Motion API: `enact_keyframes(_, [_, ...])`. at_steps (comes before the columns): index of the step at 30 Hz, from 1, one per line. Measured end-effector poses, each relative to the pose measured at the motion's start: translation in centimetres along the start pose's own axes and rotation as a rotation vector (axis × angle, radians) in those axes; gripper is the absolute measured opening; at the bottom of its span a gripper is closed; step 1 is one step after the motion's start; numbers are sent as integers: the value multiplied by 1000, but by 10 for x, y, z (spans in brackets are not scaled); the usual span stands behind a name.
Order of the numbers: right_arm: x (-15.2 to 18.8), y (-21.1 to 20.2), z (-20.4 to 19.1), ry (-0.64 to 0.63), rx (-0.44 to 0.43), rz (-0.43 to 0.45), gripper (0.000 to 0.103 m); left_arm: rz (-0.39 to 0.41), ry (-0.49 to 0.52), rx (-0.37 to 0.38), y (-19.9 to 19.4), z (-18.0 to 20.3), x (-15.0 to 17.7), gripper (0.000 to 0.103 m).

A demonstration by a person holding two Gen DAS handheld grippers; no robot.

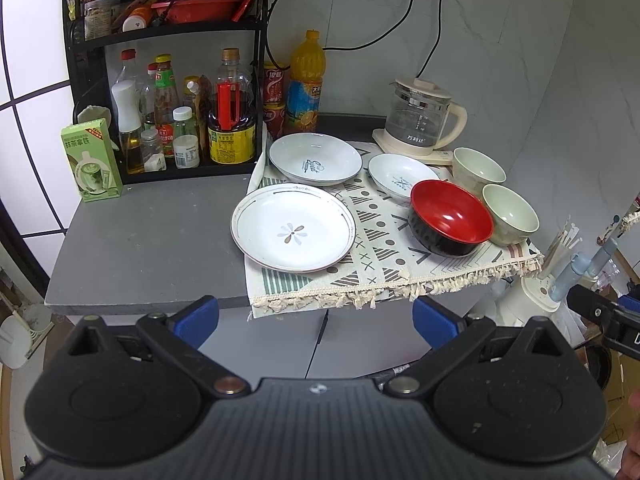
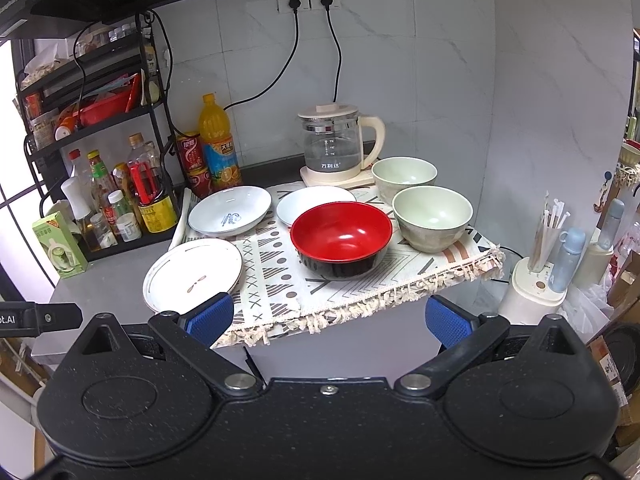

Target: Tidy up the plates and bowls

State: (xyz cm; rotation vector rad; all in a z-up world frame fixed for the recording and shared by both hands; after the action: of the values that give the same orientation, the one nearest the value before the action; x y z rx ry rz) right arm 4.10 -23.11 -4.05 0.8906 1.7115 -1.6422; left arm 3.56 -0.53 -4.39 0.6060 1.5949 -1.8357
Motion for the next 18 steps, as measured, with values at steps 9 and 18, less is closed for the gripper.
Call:
enact_keyframes(9, [-1,0,0,-1,-3,-2,103,0,0,-6,0,0,3,102])
enact_keyframes(18, [2,-1,-4,-2,-10,-8,103,-2,-6,-4,-2,-5,7,102])
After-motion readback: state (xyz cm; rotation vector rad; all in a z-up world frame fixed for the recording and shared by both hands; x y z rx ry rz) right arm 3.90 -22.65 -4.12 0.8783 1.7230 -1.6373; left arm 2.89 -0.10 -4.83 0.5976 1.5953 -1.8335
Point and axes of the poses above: each gripper's, at about its wrist camera, not at the fingertips, and y roughly the way its jaws point, z to its right, x to its underside, the point moved 6 cm from there along y, roughly the way its jaws point, and after that the axes turned 4 degrees about x, right-handed, at the moved point
